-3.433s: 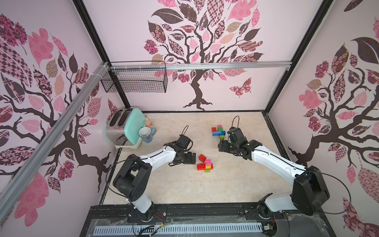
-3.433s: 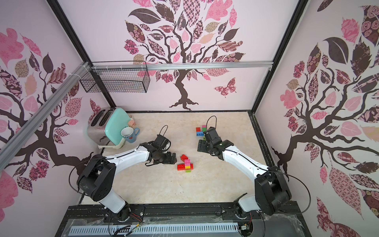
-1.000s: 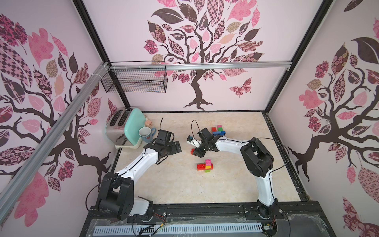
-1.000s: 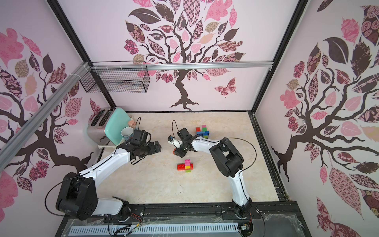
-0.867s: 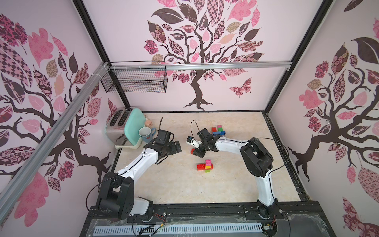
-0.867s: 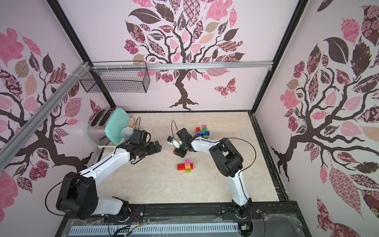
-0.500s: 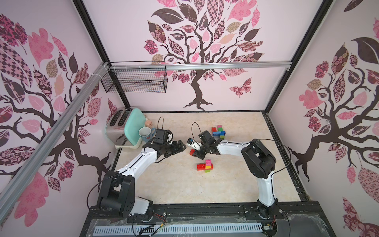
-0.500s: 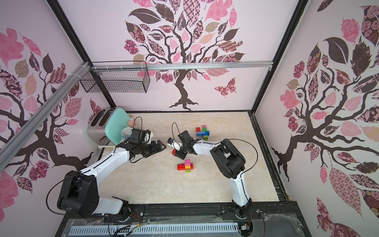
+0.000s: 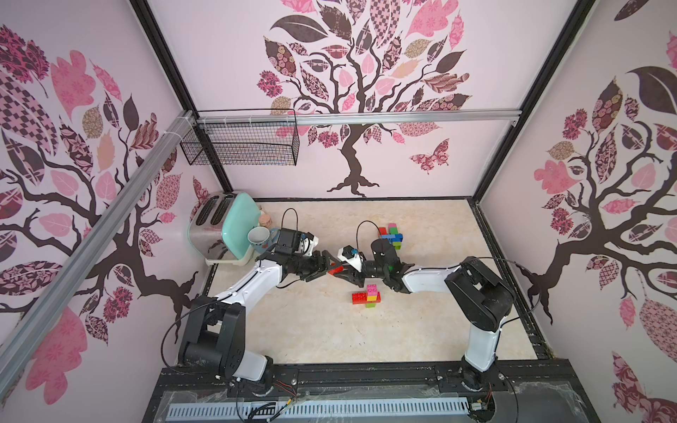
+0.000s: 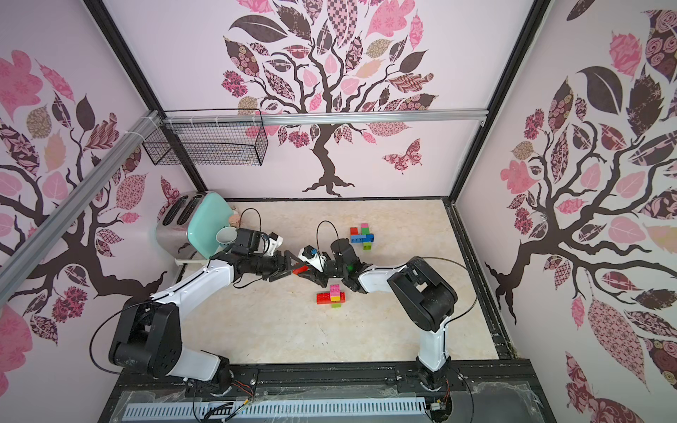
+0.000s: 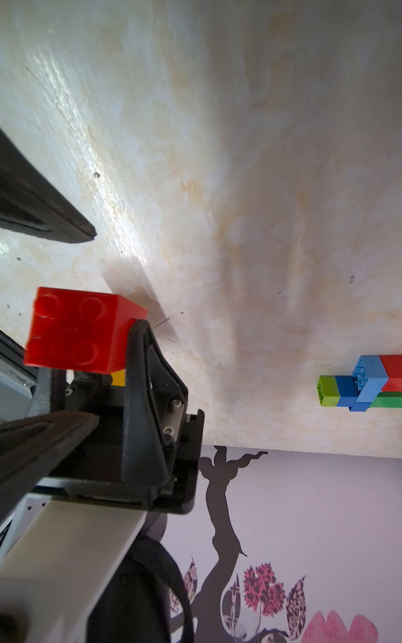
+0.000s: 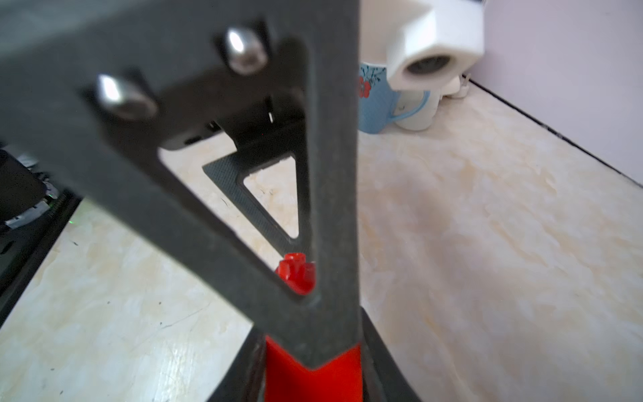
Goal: Assemble the number 4 with lego
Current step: Pick up the lego brick from the center of the board, then place the lego brick at the center of the board.
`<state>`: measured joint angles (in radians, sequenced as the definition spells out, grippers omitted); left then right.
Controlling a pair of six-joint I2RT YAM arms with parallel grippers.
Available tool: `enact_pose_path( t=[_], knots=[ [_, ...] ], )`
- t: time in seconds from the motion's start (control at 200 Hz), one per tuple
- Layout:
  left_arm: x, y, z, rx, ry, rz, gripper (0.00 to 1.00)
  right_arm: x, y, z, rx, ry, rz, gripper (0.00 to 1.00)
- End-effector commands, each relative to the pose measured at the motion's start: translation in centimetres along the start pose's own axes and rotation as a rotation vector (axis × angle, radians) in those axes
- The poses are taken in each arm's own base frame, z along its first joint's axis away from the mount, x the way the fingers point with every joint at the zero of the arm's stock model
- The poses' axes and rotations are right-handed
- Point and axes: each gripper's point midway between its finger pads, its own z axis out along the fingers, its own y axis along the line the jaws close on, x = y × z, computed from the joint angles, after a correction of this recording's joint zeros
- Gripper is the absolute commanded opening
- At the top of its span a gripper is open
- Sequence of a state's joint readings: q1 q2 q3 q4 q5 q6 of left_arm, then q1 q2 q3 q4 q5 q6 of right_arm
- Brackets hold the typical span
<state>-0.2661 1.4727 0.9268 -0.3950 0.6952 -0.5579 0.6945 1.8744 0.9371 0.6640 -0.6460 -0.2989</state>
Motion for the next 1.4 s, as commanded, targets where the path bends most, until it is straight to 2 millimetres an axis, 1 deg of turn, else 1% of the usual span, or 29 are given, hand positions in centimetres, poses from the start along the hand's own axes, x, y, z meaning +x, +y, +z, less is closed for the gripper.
enact_pose_path(
  t=[0.0,0.035,0.085,0.145,0.215,0.265,0.36,0.375,0.405,0.44,0.49,0.52,0.62,0.665,0.705,0.735,0.745,0.76,0.78,0.82,0.9,0.935,1.015,1.025,1.06,1.09,1.201,1.256,1.396],
  knots=[
    [-1.2,-1.9,-0.4,0.067,-0.013,0.033,0.71,-4.6,1.2,-1.0,-0.046,-0.154,-0.054,0.00],
    [-1.1,-2.1,-0.3,0.081,-0.008,0.031,0.68,-4.6,1.3,-1.1,-0.049,-0.161,-0.052,0.00],
    [-1.0,-2.6,-0.3,0.111,0.001,0.034,0.61,-4.8,1.2,-1.1,-0.042,-0.173,-0.044,0.00],
    [-0.9,-3.0,-0.2,0.137,0.013,0.031,0.51,-4.9,1.0,-1.2,-0.030,-0.187,-0.026,0.00],
    [-0.7,-3.1,-0.2,0.148,0.021,0.035,0.40,-5.0,1.0,-1.2,-0.027,-0.194,-0.012,0.00],
    [-0.7,-3.2,-0.3,0.151,0.021,0.041,0.30,-5.0,1.0,-1.1,-0.029,-0.194,-0.003,0.00],
    [-0.7,-3.4,-0.6,0.147,0.016,0.062,0.15,-4.8,1.0,-1.3,-0.023,-0.186,0.008,0.00],
    [-0.7,-3.3,-0.6,0.138,0.014,0.071,0.13,-4.7,0.9,-1.3,-0.017,-0.183,0.010,0.01],
    [-0.8,-3.1,-0.7,0.110,0.005,0.079,0.06,-4.6,0.9,-1.5,-0.007,-0.179,0.014,0.07],
    [-0.9,-2.6,-0.8,0.062,-0.011,0.100,0.00,-4.6,0.8,-1.8,0.011,-0.177,0.016,0.18],
    [-1.1,-1.7,-1.0,-0.038,-0.033,0.130,0.00,-4.7,0.5,-2.4,0.055,-0.173,0.021,0.36],
    [-1.3,-0.9,-1.2,-0.116,-0.052,0.157,0.00,-4.6,0.0,-2.9,0.094,-0.167,0.031,0.44],
    [-1.2,0.6,-1.7,-0.357,-0.083,0.287,0.00,-4.4,-1.3,-5.1,0.225,-0.128,0.056,0.63],
    [-1.1,1.1,-1.8,-0.439,-0.087,0.335,0.00,-4.1,-2.1,-6.2,0.291,-0.106,0.073,0.70],
    [-0.9,1.8,-1.7,-0.496,-0.076,0.358,0.00,-4.3,-2.6,-7.5,0.348,-0.100,0.085,0.77],
    [-0.7,2.3,-1.6,-0.534,-0.062,0.366,0.00,-4.5,-2.9,-8.6,0.391,-0.103,0.099,0.88],
    [-0.6,2.6,-1.6,-0.551,-0.058,0.367,0.00,-4.5,-3.0,-8.9,0.406,-0.103,0.103,0.96],
    [-0.5,2.9,-1.6,-0.570,-0.053,0.369,0.00,-4.7,-3.1,-9.4,0.425,-0.106,0.109,0.99],
    [-0.3,3.3,-1.5,-0.592,-0.039,0.372,0.00,-4.8,-3.4,-10.0,0.457,-0.106,0.121,0.99],
    [-0.1,4.2,-1.3,-0.641,-0.018,0.379,0.00,-6.1,-3.7,-11.8,0.521,-0.144,0.143,0.99],
    [0.5,5.3,-0.6,-0.727,0.031,0.420,0.00,-7.2,-4.7,-15.1,0.669,-0.202,0.208,1.00],
    [0.8,5.6,-0.3,-0.761,0.055,0.449,0.00,-7.3,-5.1,-16.5,0.733,-0.226,0.256,0.99],
    [1.4,6.2,0.8,-0.847,0.106,0.529,0.00,-6.5,-5.8,-19.0,0.835,-0.219,0.343,1.00],
    [1.5,6.2,0.9,-0.857,0.110,0.539,0.00,-6.0,-5.9,-19.1,0.840,-0.207,0.357,0.99],
    [1.8,6.5,1.4,-0.886,0.133,0.568,0.00,-5.8,-6.1,-19.9,0.868,-0.209,0.383,0.99],
    [2.0,6.7,2.0,-0.900,0.154,0.586,0.00,-5.1,-6.3,-20.5,0.897,-0.190,0.408,1.00],
    [2.7,6.9,3.8,-0.886,0.212,0.611,0.00,-3.7,-6.7,-22.2,0.993,-0.121,0.439,1.00],
    [2.8,6.9,4.4,-0.880,0.226,0.623,0.00,-3.3,-6.9,-22.8,1.026,-0.100,0.447,0.99],
    [2.9,7.6,5.5,-0.881,0.252,0.641,0.00,-3.1,-7.0,-23.6,1.060,-0.097,0.480,1.00]
  ],
)
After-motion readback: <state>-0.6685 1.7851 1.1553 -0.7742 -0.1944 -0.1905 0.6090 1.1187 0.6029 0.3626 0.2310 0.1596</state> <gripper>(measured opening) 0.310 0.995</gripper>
